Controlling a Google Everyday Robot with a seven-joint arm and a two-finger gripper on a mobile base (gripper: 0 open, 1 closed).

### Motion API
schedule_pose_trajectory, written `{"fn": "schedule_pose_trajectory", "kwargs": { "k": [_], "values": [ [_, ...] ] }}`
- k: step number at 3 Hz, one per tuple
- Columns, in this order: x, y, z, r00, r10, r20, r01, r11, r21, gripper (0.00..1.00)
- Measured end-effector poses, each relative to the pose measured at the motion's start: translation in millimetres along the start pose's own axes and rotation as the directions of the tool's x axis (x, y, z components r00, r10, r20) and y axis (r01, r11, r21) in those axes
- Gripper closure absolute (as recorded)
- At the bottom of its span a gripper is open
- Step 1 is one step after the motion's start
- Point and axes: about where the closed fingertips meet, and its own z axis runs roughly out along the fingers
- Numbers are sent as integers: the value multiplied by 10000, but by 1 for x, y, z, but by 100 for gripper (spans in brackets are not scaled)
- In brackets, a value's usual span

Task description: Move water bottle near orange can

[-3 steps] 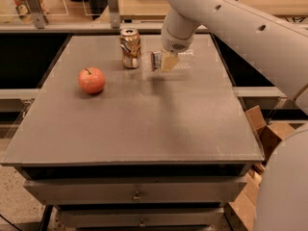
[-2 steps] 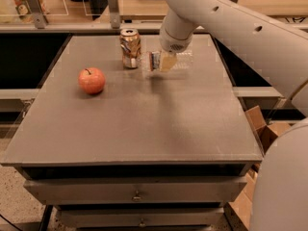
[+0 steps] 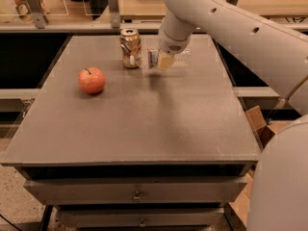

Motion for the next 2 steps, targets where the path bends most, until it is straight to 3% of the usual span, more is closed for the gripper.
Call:
{"fn": "schedule_pose_trajectory", "kwargs": {
  "k": [1,2],
  "values": [
    [-2,0,1,10000,-62,27,62,10000,-68,12],
    [-2,1,2,9999,-109,72,111,9996,-265,0]
  ]
}}
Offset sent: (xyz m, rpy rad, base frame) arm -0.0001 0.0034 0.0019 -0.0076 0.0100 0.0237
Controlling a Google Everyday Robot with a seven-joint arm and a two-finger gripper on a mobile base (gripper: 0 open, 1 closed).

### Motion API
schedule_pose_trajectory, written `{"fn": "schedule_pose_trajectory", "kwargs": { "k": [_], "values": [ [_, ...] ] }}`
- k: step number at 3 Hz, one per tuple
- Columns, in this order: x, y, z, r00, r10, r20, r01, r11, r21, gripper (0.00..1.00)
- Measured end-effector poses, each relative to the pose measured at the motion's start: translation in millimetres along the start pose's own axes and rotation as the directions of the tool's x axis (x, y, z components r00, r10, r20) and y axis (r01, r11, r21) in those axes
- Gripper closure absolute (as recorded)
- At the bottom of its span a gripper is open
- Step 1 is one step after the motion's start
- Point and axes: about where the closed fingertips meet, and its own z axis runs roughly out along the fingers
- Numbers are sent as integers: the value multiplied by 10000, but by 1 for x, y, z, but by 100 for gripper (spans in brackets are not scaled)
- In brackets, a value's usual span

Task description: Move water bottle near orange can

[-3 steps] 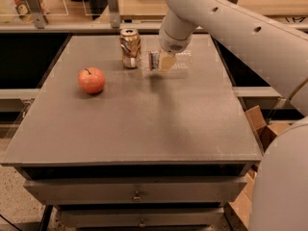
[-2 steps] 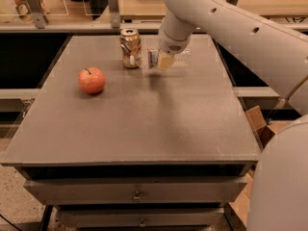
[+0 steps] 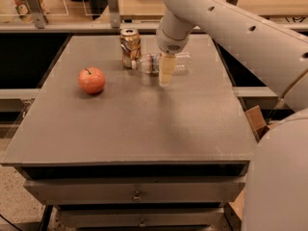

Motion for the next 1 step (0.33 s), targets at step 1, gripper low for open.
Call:
{"fn": "schedule_pose_trajectory", "kwargs": {
  "k": [1],
  "values": [
    [0,0,0,10000,0,0,0,10000,-1,0]
  ]
}}
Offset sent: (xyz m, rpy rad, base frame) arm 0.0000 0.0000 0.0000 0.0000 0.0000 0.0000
